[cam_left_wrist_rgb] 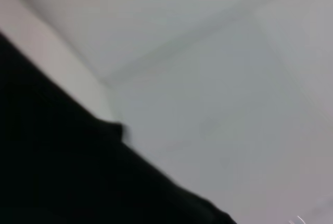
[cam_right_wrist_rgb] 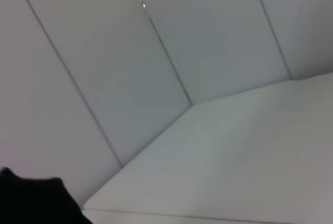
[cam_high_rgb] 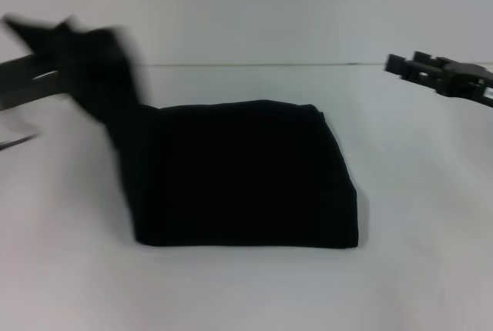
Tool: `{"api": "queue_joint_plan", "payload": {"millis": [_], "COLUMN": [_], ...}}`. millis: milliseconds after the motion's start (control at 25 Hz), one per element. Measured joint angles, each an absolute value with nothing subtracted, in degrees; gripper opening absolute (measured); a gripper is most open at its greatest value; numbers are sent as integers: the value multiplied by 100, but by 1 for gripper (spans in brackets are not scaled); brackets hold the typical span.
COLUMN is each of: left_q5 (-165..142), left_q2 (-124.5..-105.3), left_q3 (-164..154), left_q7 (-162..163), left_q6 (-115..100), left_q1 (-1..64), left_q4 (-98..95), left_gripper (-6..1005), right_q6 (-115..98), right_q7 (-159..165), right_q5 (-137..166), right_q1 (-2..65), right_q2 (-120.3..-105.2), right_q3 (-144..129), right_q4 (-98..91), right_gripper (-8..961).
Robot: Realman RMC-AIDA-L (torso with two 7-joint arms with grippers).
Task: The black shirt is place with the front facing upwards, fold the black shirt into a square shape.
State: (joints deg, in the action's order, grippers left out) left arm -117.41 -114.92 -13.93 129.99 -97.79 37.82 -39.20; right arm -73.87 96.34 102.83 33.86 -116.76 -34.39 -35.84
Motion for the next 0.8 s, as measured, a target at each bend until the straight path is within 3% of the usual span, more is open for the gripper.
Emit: {"api": "queue_joint_plan", "payload": {"millis": [40,160,240,480,680,800], "left_q5": [-11721,-11715,-11622,-10783,-10624,-10627], "left_q2": [-11741,-12212,-12401,-12451,-12472,-12474], "left_q3": [-1571,-2197,-2673,-2949,-2942,-2940], "left_q7": [12902,12658,12440,10812,9994,9726], "left_q6": [-9706,-9187,-8577,-6796,-6324,-6338], "left_q1": [4144,4780,5046,5511,5524,5494], "left_q4": [-3909,-3738,-3321,-1003,-239,9], "left_gripper": [29,29,30,32,33,133], "right_q6": [-7473,-7904,-8164,-8434,-8374,-8254], "right_q7": [9621,9606,9597,9536,9507,9499], "right_q5": [10283,10282,10282,10306,10319,10325], "right_q1": [3310,3059,2892,2548,2498,2541], "right_q2": [-11629,-11455,-11323,-11041,-10989,-10997], "right_q3": [-3352,-3029,-2810,-2414,-2382,-2399], "right_q4": [-3593,-3608,-3615,-3618,-3621,-3604], "right_gripper": [858,858,858,857,855,854]}}
